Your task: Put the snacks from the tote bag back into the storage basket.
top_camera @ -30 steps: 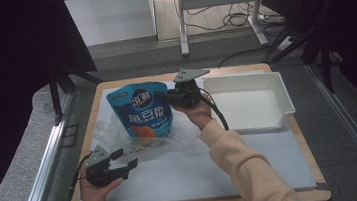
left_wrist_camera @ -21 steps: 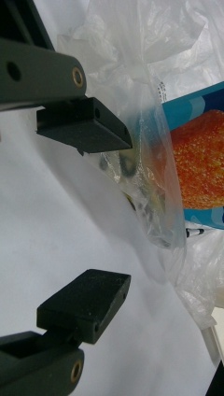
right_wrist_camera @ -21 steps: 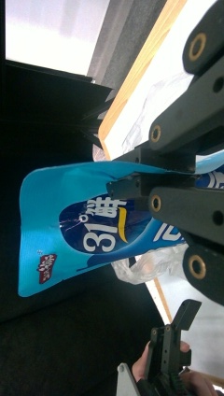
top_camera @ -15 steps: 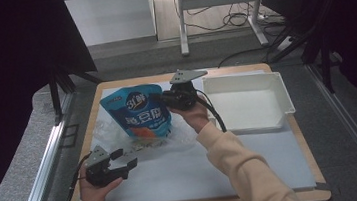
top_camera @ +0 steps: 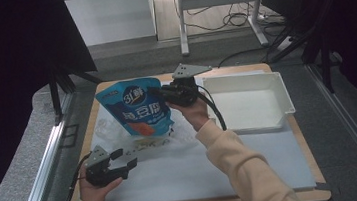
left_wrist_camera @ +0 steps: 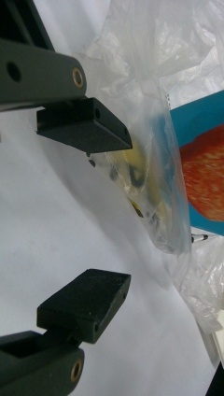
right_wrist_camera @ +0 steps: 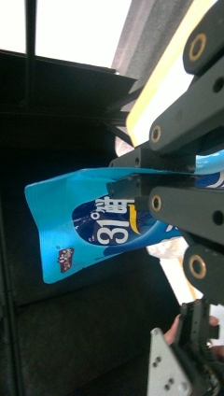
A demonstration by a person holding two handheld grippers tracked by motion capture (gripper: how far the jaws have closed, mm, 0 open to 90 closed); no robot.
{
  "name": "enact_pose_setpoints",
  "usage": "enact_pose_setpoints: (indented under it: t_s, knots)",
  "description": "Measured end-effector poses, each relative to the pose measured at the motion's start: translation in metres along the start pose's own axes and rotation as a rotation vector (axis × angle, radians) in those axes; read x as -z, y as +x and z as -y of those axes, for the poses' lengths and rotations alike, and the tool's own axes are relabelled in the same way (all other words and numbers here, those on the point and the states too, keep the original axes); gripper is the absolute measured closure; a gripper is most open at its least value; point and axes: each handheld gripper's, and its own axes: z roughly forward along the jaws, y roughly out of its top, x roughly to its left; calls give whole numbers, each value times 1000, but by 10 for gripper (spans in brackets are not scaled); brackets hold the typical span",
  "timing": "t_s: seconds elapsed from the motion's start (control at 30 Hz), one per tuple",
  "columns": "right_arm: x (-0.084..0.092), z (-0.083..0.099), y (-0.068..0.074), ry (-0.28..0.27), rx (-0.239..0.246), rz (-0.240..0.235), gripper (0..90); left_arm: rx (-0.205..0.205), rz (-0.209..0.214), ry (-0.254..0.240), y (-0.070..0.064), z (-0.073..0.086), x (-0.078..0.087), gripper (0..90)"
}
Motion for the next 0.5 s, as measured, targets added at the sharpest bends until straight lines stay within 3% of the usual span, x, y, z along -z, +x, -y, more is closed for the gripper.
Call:
enact_pose_setpoints:
  t_s: [0.5]
  knots:
    - [33,-40,3,-91,33,20,892,5,-2,-6,1,-1,1,306]
